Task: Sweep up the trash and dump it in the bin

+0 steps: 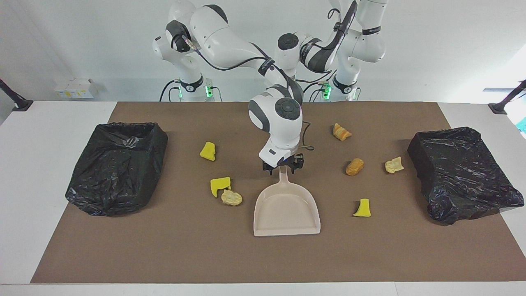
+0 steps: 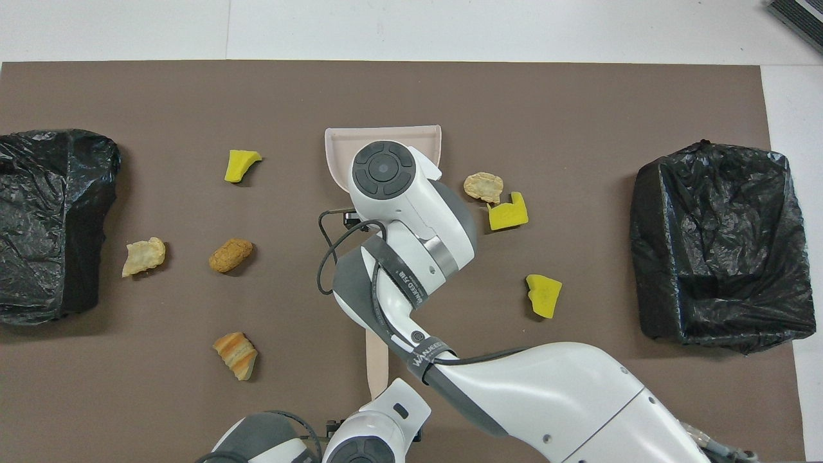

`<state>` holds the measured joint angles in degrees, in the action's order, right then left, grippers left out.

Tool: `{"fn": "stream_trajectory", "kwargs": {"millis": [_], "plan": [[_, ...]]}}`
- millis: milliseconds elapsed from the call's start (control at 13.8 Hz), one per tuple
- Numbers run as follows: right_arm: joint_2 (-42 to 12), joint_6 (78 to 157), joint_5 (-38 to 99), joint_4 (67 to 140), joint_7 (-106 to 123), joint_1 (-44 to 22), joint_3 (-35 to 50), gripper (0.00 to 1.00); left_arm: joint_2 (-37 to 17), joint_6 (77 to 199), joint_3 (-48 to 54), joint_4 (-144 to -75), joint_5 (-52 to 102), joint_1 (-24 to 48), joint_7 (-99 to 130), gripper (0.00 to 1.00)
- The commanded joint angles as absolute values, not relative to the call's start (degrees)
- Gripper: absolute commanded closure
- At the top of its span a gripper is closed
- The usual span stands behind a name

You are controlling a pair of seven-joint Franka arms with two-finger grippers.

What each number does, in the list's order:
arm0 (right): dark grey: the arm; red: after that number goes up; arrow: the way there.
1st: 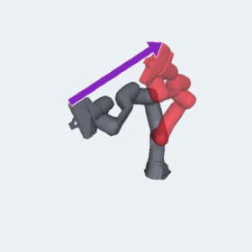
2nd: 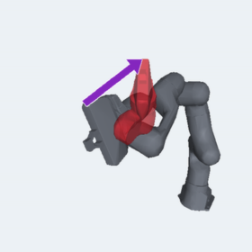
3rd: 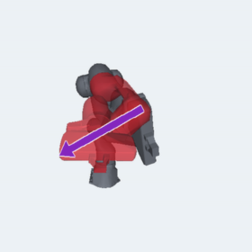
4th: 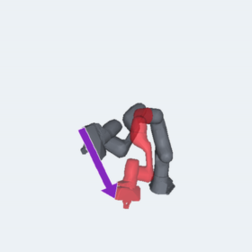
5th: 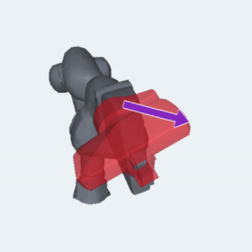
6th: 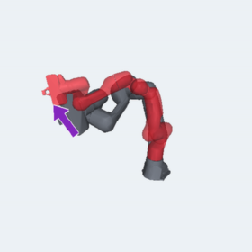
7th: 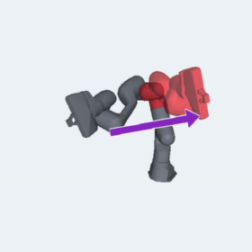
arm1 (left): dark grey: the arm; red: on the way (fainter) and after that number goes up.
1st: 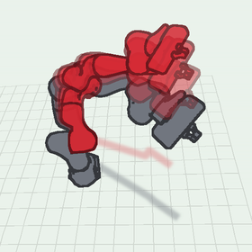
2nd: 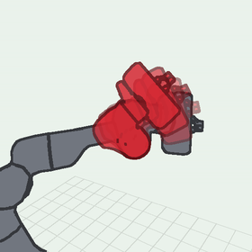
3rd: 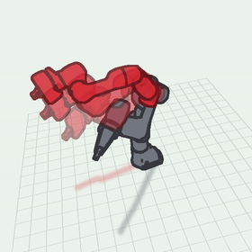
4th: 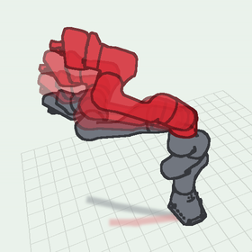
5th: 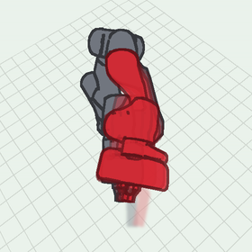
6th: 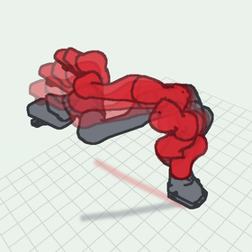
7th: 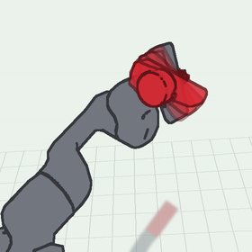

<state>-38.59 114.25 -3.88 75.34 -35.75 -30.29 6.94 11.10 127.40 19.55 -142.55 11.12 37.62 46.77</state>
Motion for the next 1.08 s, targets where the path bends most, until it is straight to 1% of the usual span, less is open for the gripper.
{"fn": "stream_trajectory", "kwargs": {"millis": [0,144,217,289,361,433,506,578,650,722,795,867,1011], "plan": [[-37.0,114.17,-4.4,76.91,-37.53,-29.53,7.38,0.38,10.9,129.38,18.63,-143.96,12.83,39.64,47.46,0.0],[-35.43,113.03,-3.61,77.08,-36.74,-28.22,7.38,0.53,10.9,129.37,18.63,-143.96,12.83,39.64,47.46,0.0],[-35.25,112.68,-2.73,77.17,-35.96,-27.78,7.38,0.73,10.9,129.2,18.63,-143.96,12.92,39.64,47.46,0.0],[-34.98,112.94,-2.46,77.78,-34.47,-28.03,7.38,0.86,10.99,129.11,18.63,-144.14,12.83,39.64,47.46,0.12],[-34.72,113.03,-2.46,78.04,-34.37,-28.12,7.38,0.85,10.99,129.02,18.63,-144.14,12.83,39.64,47.46,0.31],[-34.72,113.03,-2.46,78.13,-34.19,-28.21,7.38,0.82,10.99,128.76,18.63,-144.14,12.83,39.64,47.46,0.52],[-34.63,113.2,-2.46,78.31,-34.19,-28.21,7.38,0.73,10.99,128.59,18.63,-144.14,12.92,39.64,47.55,0.68],[-34.63,113.38,-2.46,78.4,-34.28,-28.21,7.38,0.65,11.07,128.24,18.63,-144.14,12.83,39.64,47.64,0.81],[-34.63,113.55,-2.55,78.4,-34.19,-28.47,7.38,0.57,11.07,127.45,18.63,-144.05,12.83,39.64,47.81,0.91],[-34.54,113.55,-2.55,78.49,-34.19,-28.56,7.38,0.47,11.16,126.92,18.63,-144.05,12.83,39.64,47.9,1.0],[-34.54,113.73,-2.55,79.01,-34.1,-28.48,7.38,0.41,11.34,126.13,18.63,-143.88,12.83,39.55,47.9,1.0],[-33.93,113.99,-2.55,79.88,-34.01,-28.48,7.38,0.38,11.6,124.82,18.63,-143.62,12.92,39.2,47.99,1.0],[-32.35,116.26,-2.64,83.56,-33.58,-28.48,7.38,0.38,12.21,121.05,18.28,-142.56,12.92,38.85,52.09,1.0]]}}
